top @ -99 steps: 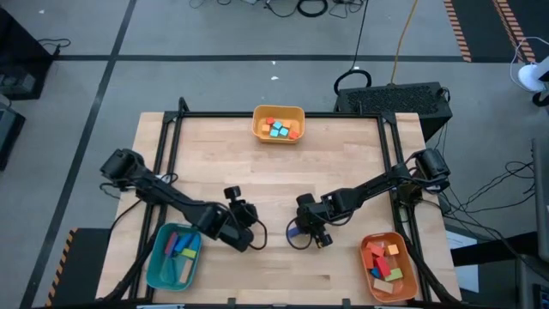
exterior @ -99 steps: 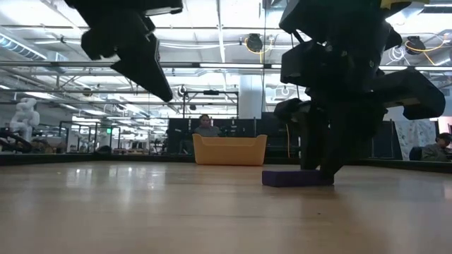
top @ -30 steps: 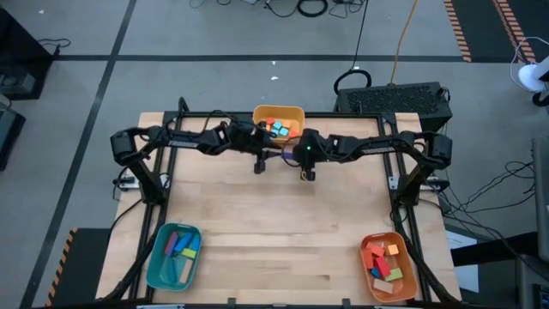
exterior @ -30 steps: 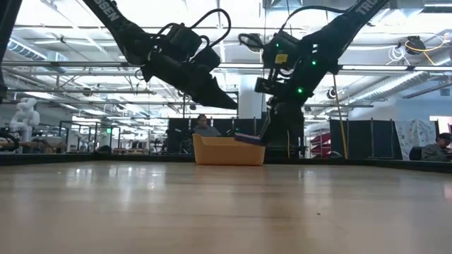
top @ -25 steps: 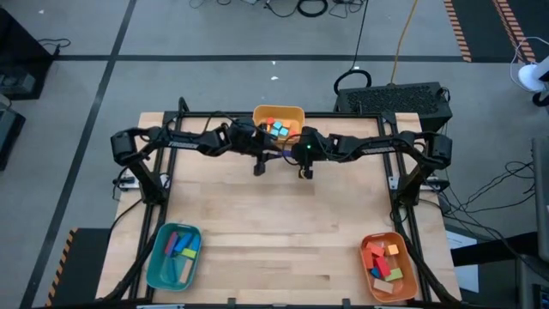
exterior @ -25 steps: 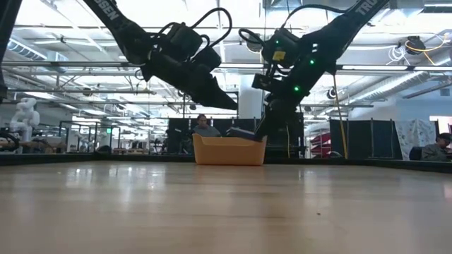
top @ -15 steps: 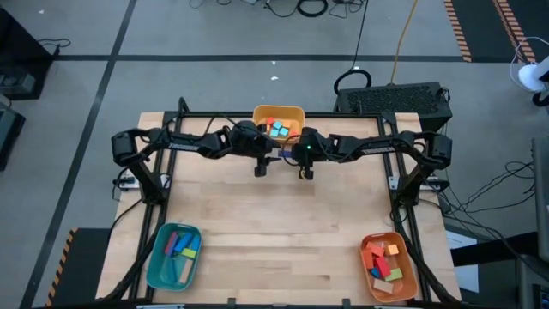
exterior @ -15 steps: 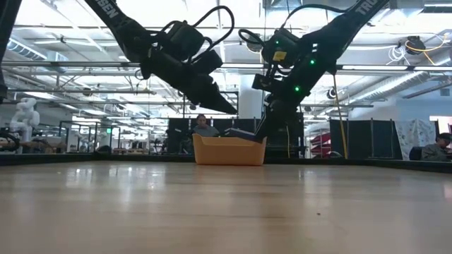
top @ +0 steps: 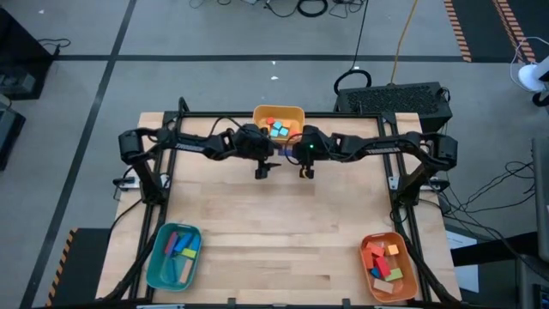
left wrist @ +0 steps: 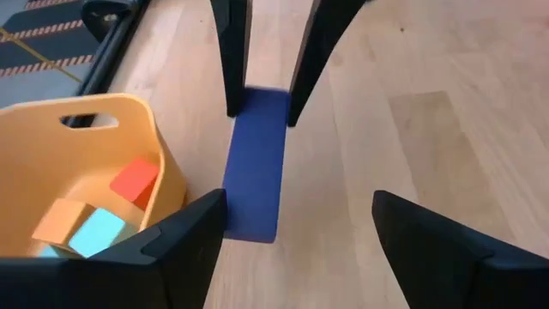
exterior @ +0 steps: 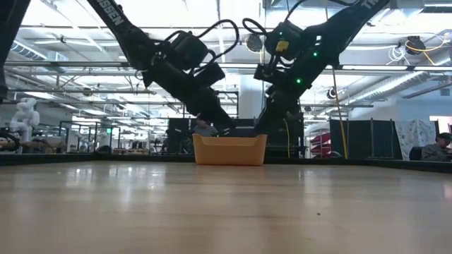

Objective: Sort blocks by size
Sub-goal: Put the small violet rectangle block into the green bin

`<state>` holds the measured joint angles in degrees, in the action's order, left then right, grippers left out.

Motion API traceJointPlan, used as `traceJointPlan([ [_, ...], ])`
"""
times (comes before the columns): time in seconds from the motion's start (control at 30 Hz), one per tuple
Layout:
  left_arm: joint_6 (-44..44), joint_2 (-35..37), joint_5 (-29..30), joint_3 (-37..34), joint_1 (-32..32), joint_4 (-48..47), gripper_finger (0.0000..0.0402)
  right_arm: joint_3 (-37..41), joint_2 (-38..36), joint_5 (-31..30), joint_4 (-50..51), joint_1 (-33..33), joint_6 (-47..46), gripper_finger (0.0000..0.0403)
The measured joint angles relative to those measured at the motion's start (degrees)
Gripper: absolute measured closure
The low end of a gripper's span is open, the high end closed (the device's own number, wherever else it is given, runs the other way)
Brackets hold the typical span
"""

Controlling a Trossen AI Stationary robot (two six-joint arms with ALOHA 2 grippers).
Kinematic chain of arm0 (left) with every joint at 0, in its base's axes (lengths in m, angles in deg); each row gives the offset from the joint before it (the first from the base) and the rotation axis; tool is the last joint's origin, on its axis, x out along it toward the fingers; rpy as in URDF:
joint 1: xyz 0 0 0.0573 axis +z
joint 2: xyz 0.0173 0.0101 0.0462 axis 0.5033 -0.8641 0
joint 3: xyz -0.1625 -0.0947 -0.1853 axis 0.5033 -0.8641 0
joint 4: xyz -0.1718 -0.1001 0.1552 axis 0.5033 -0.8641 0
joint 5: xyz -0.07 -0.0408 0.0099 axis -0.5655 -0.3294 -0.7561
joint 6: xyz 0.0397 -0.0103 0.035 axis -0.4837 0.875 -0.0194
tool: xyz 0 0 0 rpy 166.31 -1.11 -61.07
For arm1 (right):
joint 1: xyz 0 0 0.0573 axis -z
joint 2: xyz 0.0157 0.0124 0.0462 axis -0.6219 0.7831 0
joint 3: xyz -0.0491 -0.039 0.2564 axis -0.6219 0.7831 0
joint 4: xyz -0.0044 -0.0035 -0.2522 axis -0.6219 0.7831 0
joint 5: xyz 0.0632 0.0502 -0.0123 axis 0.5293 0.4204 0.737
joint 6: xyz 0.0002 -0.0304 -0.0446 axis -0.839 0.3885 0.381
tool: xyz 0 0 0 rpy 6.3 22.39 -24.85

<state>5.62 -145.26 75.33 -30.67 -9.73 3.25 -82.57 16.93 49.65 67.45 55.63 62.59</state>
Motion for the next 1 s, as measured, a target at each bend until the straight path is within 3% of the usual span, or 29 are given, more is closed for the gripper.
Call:
traceJointPlan([
  [0.3, 0.24, -0.65, 0.01, -0.02, 0.00, 2.42, 0.0120, 0.00, -0.09, 0.47, -0.24, -1.84, 0.96, 0.0314],
  [0.43, 0.22, -0.63, 2.66, -0.02, 0.00, 2.64, 0.0120, 0.00, -0.09, 0.41, -0.15, -2.69, 2.12, 0.0314],
  [1.0, 0.23, -0.61, 1.42, -0.07, -0.78, 1.23, 0.0121, 0.00, -0.10, 0.10, -0.91, -2.82, 2.14, 0.0314],
])
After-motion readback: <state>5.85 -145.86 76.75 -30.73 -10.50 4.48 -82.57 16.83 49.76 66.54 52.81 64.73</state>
